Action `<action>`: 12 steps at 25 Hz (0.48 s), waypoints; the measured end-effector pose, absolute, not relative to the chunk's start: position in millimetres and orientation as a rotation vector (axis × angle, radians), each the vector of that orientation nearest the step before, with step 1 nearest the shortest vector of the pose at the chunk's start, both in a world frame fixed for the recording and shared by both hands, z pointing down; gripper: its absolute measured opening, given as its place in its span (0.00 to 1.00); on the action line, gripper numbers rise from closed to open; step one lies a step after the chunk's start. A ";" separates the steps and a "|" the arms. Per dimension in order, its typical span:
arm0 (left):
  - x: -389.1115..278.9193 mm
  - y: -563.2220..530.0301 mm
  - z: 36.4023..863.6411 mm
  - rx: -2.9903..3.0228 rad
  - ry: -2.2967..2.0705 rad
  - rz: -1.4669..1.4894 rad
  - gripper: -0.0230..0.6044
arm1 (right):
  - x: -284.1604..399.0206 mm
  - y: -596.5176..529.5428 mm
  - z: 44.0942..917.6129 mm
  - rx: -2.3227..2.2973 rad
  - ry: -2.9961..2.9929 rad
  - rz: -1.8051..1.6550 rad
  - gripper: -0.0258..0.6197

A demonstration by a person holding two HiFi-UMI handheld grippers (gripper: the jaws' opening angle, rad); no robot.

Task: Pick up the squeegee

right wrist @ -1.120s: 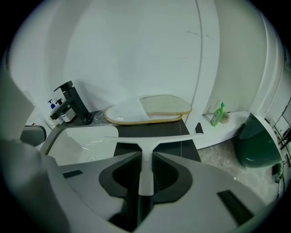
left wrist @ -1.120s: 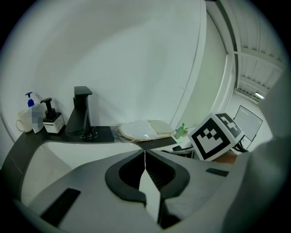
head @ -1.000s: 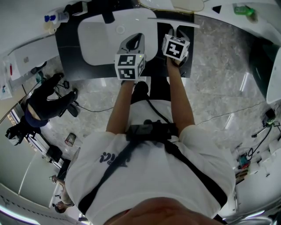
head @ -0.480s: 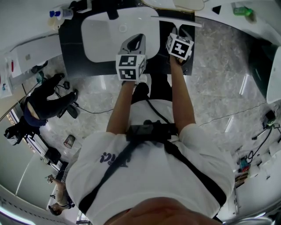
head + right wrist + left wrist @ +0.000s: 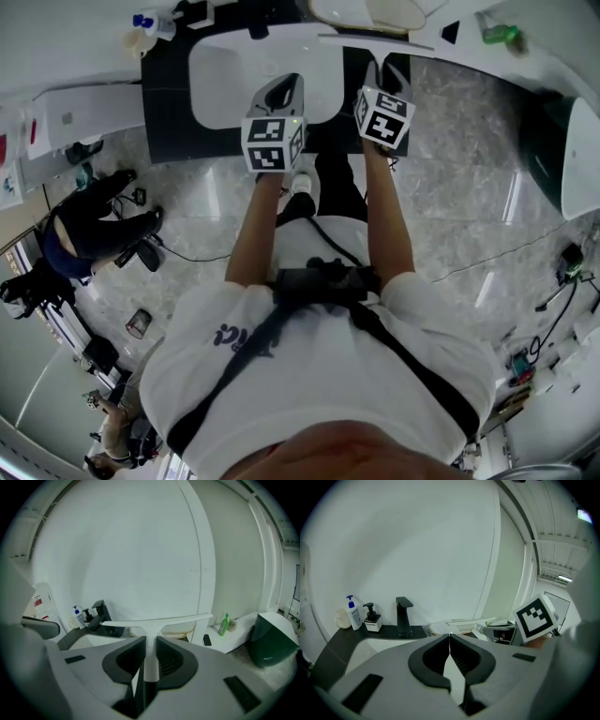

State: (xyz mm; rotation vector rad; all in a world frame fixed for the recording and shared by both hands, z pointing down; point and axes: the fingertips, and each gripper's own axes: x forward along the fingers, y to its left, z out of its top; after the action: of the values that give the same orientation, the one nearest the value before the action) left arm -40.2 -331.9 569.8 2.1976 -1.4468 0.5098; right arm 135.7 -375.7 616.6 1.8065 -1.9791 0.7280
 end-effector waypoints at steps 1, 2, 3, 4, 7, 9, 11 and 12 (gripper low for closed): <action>-42.7 -329.5 562.7 2.210 -1.456 0.496 0.06 | 133.2 -372.4 603.0 1.824 -2.006 0.700 0.17; -45.3 -326.6 555.4 2.223 -1.464 0.483 0.06 | 130.8 -368.4 589.2 1.842 -2.032 0.673 0.17; -48.1 -323.0 548.0 2.236 -1.473 0.470 0.06 | 128.1 -363.7 575.3 1.858 -2.057 0.646 0.17; -50.9 -318.9 540.3 2.248 -1.482 0.458 0.06 | 125.4 -358.3 561.4 1.874 -2.080 0.618 0.17; -58.7 -306.9 513.4 2.288 -1.513 0.413 0.06 | 117.8 -341.3 519.0 1.917 -2.149 0.532 0.17; -62.9 -299.7 493.1 2.318 -1.535 0.377 0.06 | 113.3 -329.9 490.4 1.944 -2.195 0.475 0.17; -66.8 -292.9 471.7 2.351 -1.557 0.338 0.06 | 108.5 -317.7 461.7 1.966 -2.242 0.411 0.17; -68.6 -289.6 460.7 2.368 -1.569 0.317 0.06 | 105.8 -311.4 447.4 1.974 -2.266 0.378 0.17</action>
State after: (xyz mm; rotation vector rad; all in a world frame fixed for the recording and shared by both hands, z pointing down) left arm -68.6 -289.6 460.7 2.3680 -1.5686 0.3167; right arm 105.8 -311.4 447.4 1.9738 -2.2659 0.3776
